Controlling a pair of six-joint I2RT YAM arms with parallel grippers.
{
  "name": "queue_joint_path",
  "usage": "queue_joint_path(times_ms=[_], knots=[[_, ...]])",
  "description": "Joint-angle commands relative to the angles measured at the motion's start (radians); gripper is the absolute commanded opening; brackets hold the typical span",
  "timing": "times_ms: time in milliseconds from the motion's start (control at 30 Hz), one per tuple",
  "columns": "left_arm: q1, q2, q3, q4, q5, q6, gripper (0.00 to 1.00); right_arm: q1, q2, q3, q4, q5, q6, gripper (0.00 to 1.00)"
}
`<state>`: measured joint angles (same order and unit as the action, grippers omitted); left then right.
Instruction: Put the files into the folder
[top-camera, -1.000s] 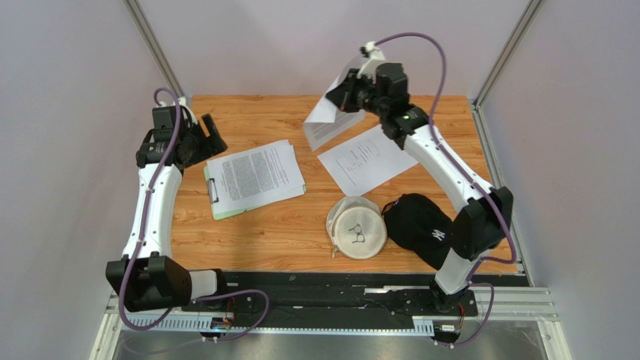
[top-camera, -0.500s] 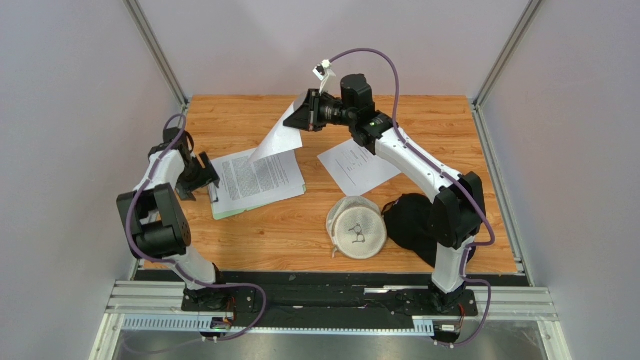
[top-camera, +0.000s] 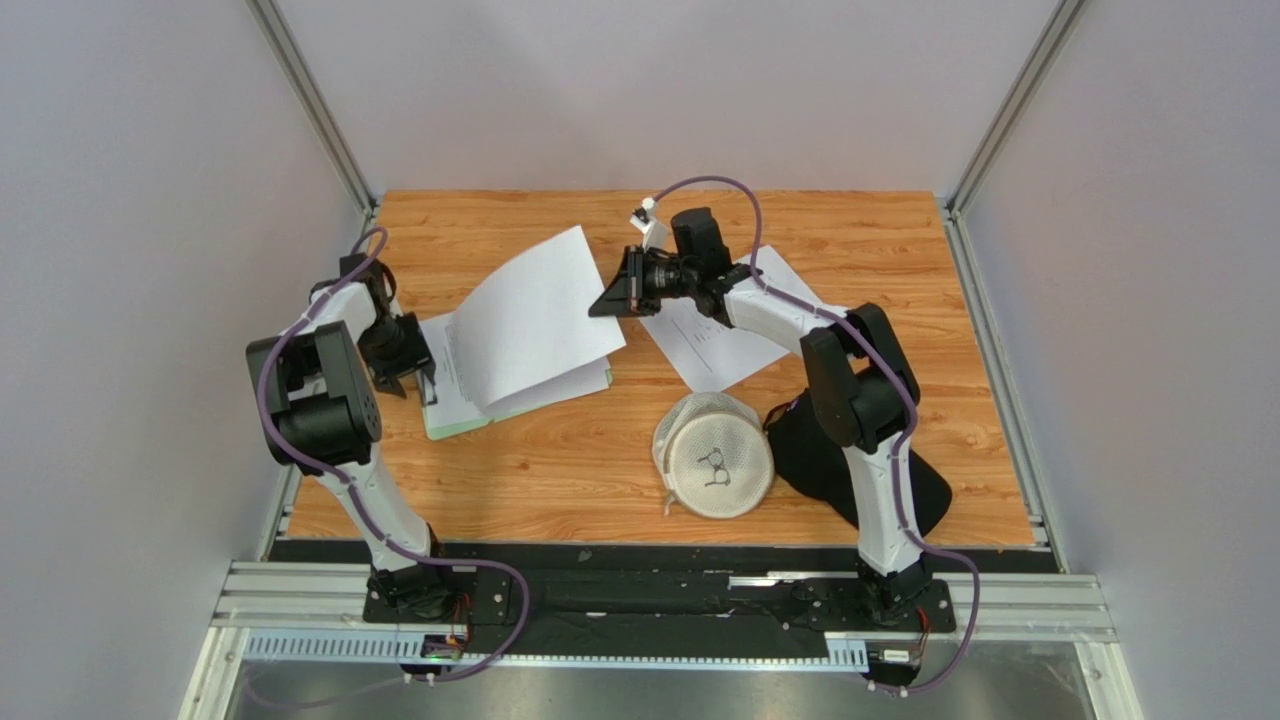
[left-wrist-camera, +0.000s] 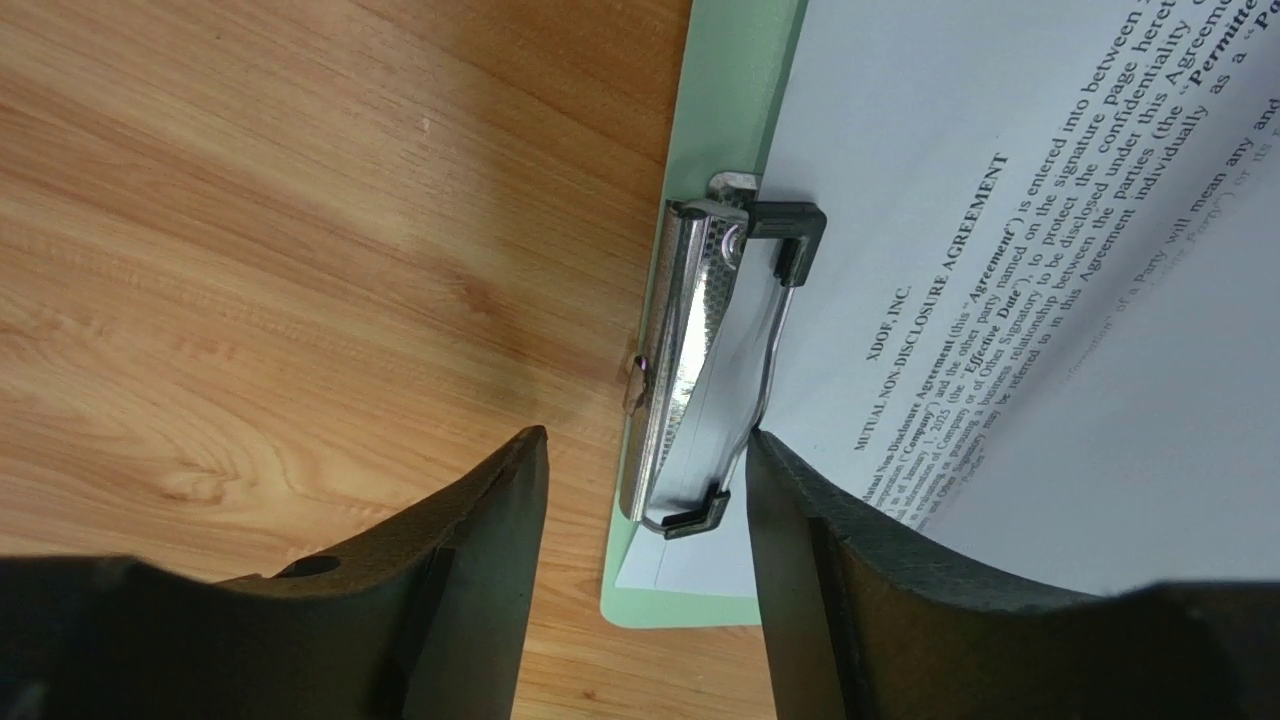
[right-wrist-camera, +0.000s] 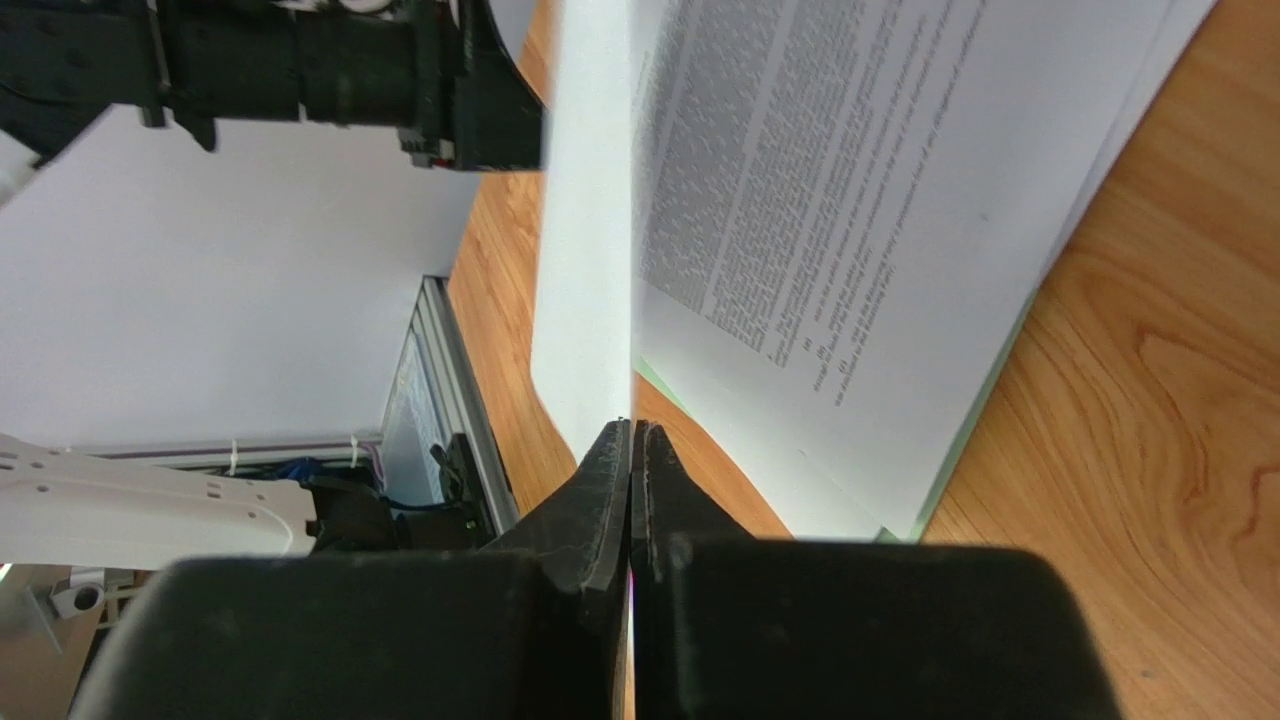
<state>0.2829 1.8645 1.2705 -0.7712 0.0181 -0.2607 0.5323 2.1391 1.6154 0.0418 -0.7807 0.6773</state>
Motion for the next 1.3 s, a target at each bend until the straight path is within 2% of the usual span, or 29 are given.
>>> queue_joint_path(times_ms=[0,67,333,467,567,700,1267], knots=[[-0.020,0.031,0.059,-0.022,-0.016,0.060,0.59,-0.002,-0.001,0.000,0.044,-0.039,-0.005,0.00],[-0.040,0.054,0.081,-0.040,-0.079,0.066,0.60,-0.008,-0.001,-0.014,0.046,-0.038,-0.013,0.00],[-0.076,0.116,0.136,-0.063,-0.116,0.081,0.60,-0.018,0.030,-0.015,0.015,-0.017,-0.054,0.00],[-0.102,0.061,0.121,-0.056,-0.102,0.081,0.65,-0.022,0.064,-0.006,-0.003,-0.003,-0.071,0.00],[-0.123,0.018,0.107,-0.043,-0.122,0.078,0.77,-0.026,0.077,-0.006,-0.006,-0.006,-0.074,0.00],[-0.125,0.044,0.151,-0.062,-0.135,0.078,0.78,-0.026,0.077,-0.009,-0.008,0.001,-0.082,0.00],[-0.128,0.168,0.210,-0.085,-0.179,0.107,0.55,-0.026,0.079,0.001,-0.005,-0.002,-0.076,0.00]])
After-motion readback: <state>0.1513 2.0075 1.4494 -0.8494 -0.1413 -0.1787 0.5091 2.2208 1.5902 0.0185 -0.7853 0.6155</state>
